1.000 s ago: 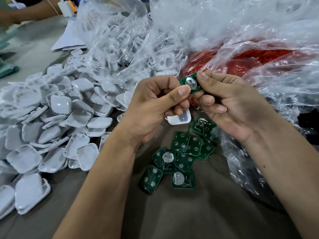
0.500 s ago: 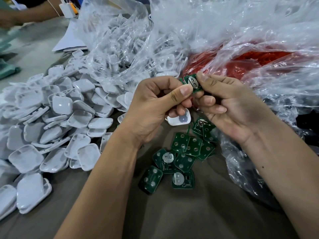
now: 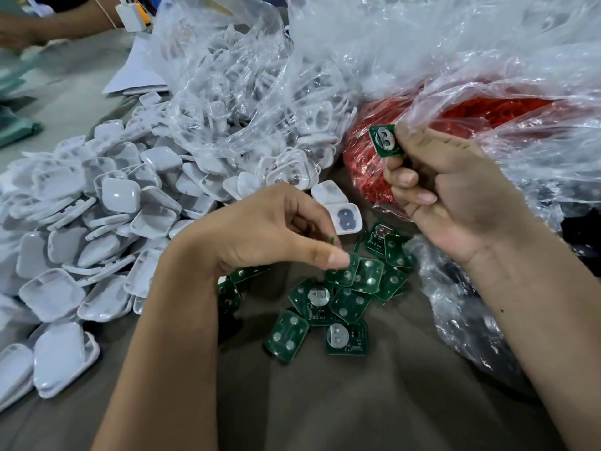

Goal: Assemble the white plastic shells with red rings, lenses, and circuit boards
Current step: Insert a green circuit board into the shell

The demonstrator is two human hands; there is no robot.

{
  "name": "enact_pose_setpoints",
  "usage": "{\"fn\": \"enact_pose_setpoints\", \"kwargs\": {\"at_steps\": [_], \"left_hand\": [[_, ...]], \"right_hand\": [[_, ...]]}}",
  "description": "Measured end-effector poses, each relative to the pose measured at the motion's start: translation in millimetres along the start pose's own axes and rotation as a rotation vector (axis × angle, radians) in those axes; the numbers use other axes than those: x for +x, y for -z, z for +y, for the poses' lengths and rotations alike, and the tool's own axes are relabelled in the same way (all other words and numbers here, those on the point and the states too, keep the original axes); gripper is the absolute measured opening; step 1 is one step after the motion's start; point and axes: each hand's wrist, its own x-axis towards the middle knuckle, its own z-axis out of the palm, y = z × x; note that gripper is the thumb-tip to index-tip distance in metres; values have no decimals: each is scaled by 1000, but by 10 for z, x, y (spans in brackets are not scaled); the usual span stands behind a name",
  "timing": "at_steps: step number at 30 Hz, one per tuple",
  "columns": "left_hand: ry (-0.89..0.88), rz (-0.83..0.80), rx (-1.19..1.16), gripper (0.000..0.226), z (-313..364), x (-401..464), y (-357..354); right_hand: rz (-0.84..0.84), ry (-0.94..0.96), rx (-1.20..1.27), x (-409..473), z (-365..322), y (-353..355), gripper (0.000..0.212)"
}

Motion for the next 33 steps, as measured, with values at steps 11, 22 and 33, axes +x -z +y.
{"fn": "enact_pose_setpoints", "kwargs": {"at_steps": [11, 22, 33], "left_hand": [[-49, 503, 142, 20, -53, 85, -1], [-25, 454, 435, 42, -65, 163, -107], [-204, 634, 382, 31, -55, 260, -197]], "right_hand": [[88, 69, -130, 4, 31, -18, 11], [193, 248, -611, 41, 178, 10, 8], [164, 252, -618, 0, 138, -19, 7]]}}
